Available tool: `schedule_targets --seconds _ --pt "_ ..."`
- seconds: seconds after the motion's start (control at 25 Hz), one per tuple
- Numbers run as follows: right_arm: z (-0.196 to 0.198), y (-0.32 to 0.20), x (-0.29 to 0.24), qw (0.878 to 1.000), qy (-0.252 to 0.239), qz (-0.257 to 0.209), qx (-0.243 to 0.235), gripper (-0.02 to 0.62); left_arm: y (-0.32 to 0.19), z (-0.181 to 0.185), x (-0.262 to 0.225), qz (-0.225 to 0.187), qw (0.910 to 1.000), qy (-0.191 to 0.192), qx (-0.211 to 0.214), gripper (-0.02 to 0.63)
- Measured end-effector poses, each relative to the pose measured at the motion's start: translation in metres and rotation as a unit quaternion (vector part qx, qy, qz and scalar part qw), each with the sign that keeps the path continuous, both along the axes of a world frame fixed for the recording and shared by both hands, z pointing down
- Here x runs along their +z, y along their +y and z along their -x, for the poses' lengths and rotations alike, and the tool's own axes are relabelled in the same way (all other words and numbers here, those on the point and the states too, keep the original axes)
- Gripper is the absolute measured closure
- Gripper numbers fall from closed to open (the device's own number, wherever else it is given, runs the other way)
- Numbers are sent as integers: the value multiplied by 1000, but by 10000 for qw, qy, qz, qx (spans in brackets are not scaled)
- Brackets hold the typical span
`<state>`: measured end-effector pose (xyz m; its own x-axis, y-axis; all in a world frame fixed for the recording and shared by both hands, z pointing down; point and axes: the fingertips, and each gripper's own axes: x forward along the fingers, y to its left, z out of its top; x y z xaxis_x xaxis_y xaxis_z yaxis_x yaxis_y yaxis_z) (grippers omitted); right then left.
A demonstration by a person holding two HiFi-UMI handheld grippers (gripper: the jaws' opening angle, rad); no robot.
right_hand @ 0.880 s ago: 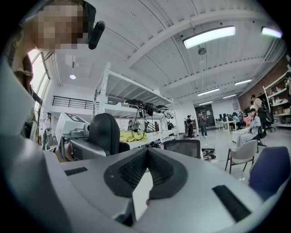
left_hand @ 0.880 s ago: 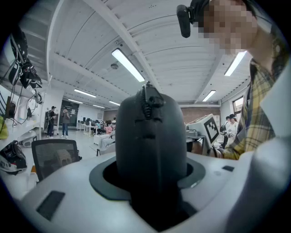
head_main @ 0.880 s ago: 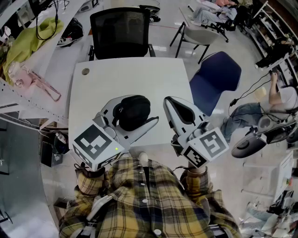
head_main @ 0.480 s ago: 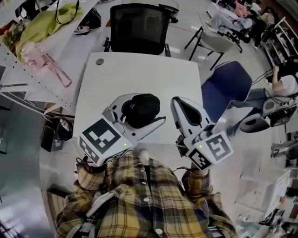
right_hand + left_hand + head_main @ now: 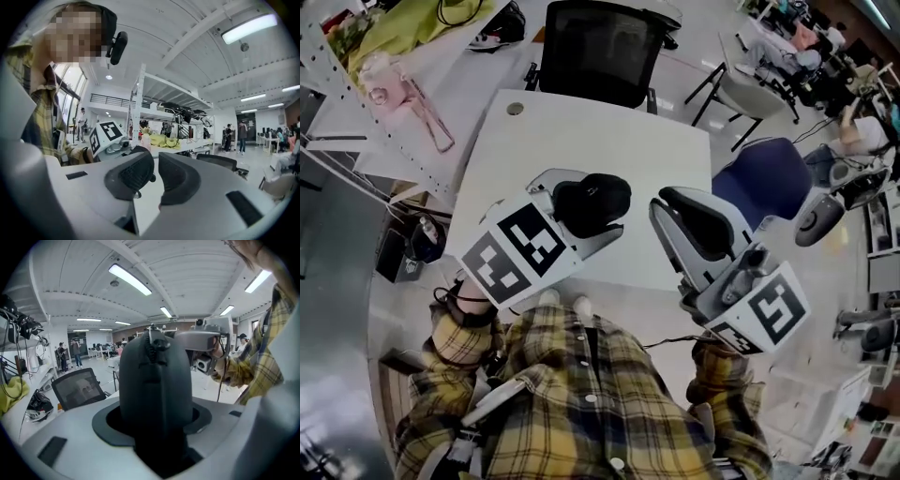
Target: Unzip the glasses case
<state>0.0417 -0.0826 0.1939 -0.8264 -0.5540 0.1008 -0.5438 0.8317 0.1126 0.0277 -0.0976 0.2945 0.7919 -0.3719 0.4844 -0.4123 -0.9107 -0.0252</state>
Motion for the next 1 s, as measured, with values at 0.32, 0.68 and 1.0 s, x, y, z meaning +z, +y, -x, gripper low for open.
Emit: schedule_targets --seconds 0.32,0.68,1.0 --pt "37 22 -12 9876 1211 -741 -671 483 4 -6 4 125 9989 -441 -45 357" --pt "52 30 8 9641 2209 -1127 -953 465 16 -11 16 175 9956 -920 -88 357" --pt "51 27 13 9576 2489 -1296 -655 466 15 -12 20 -58 9916 -1279 -184 357"
